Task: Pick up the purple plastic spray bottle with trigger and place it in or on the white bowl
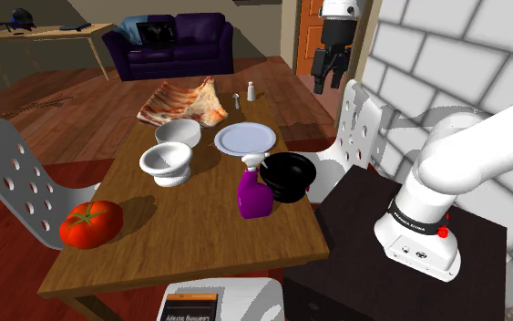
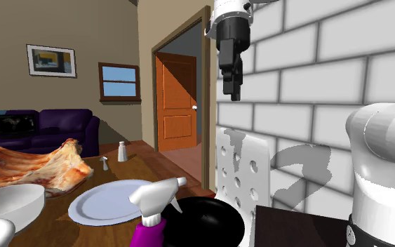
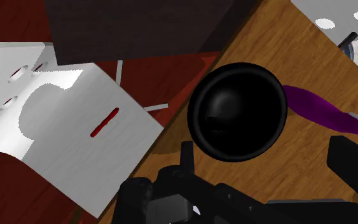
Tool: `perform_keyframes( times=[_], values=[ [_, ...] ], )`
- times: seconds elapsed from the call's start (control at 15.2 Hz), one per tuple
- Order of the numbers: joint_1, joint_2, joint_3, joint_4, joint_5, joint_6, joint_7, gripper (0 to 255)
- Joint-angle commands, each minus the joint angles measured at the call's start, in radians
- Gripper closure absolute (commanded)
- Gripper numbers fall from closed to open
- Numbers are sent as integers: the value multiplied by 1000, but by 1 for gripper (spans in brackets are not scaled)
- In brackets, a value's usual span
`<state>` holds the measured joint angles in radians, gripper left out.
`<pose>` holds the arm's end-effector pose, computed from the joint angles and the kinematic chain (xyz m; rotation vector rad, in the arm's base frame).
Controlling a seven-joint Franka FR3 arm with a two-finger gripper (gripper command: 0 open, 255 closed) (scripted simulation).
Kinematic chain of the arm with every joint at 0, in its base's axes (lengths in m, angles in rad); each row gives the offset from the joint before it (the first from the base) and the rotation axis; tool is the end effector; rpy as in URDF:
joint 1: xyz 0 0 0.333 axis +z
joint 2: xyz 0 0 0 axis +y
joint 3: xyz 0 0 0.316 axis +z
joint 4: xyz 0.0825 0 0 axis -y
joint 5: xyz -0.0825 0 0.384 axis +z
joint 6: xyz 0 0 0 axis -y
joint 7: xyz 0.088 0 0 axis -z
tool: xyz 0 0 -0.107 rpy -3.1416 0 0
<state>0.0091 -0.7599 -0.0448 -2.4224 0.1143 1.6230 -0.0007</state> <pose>0.3160 -0.0026 0.5563 -2.9954 0.0454 0.0575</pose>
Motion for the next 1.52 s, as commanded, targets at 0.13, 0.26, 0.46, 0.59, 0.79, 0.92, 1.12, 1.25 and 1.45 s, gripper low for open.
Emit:
perform_keyframes(
  times=[0.13, 0.26, 0.46, 0.59, 0.79, 0.92, 1.12, 1.25, 1.45],
  values=[
    [32, -32, 10, -82, 17, 99, -50, 0],
    [66, -58, 19, -161, 35, 201, -101, 0],
    [124, -82, 34, -271, 68, 359, -179, 0],
    [168, -87, 42, -338, 92, 470, -233, 0],
    [243, -73, 52, -429, 134, 649, -319, 0],
    [302, -45, 54, -482, 166, 778, -381, 0],
    [410, 28, 42, -545, 225, 989, -485, 0],
    [505, 101, 14, -574, 274, 1141, -569, 0],
    [731, 239, -105, -592, 380, 1388, -732, 0]
  ],
)
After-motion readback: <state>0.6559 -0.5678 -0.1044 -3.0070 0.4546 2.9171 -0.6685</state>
